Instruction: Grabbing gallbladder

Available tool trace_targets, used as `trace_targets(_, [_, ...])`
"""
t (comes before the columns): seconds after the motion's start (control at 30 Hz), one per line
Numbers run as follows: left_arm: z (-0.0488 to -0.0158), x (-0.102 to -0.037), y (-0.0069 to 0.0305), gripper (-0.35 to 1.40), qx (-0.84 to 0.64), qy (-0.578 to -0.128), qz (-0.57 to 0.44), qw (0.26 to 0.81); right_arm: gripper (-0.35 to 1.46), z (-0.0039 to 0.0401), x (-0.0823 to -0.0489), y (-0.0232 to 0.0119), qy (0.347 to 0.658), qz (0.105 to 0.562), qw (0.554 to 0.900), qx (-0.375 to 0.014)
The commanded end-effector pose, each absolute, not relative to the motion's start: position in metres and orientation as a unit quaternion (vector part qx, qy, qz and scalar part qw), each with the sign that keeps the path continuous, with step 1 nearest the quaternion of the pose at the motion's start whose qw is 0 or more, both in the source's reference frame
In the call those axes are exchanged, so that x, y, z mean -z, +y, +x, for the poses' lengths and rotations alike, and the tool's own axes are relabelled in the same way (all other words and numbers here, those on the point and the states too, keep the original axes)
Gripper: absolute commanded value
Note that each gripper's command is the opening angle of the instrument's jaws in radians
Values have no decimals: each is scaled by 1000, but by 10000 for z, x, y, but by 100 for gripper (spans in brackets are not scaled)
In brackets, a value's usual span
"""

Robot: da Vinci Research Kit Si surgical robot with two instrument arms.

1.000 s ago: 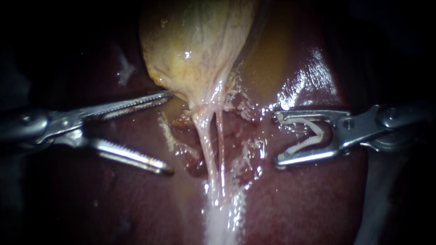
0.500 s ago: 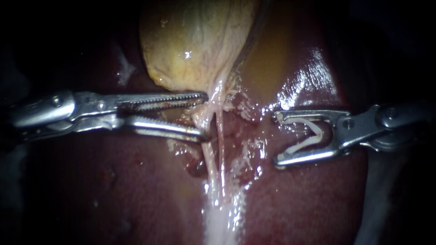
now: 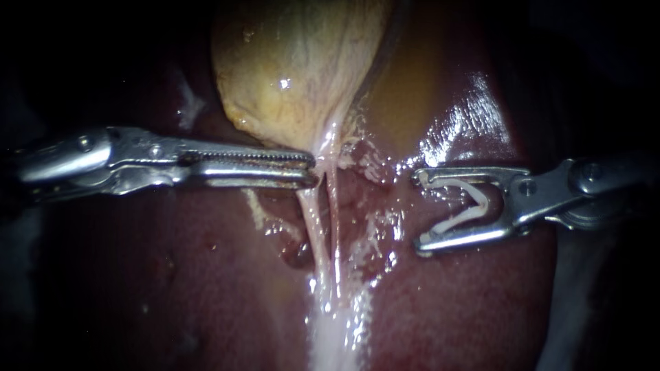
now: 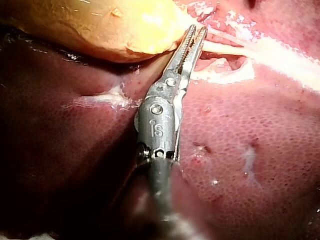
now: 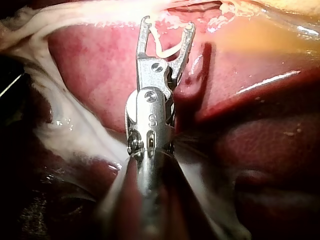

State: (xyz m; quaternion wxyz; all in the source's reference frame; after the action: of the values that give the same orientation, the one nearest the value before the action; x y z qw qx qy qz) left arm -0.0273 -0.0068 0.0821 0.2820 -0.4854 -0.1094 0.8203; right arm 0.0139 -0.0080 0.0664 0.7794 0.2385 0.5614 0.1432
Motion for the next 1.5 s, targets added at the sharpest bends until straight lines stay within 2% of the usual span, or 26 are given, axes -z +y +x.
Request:
trace_targets(0.03, [-272,-820,-69,-10,-821,-110,-483,284,50,139,-664,-80,561,239,779,-143])
trace_targets(0.1, [-269,-818,-70,-31,-820,-115,-480,291,50,139,-664,-80,561,239,779,-143])
trace_targets(0.13, [-268,-817,-70,-35,-819,-117,-478,293,50,139,-664,-80,561,239,779,-143])
trace_targets(0.53, [-261,-807,-70,-35,-819,-117,-467,312,50,139,-663,-79,561,239,779,-143])
trace_targets(1.07, [-246,-740,-69,-35,-809,-125,-476,321,50,138,-663,-79,561,239,779,-144])
trace_targets(1.5, [-241,-726,-62,-35,-802,-125,-485,326,50,138,-663,-78,561,239,779,-144])
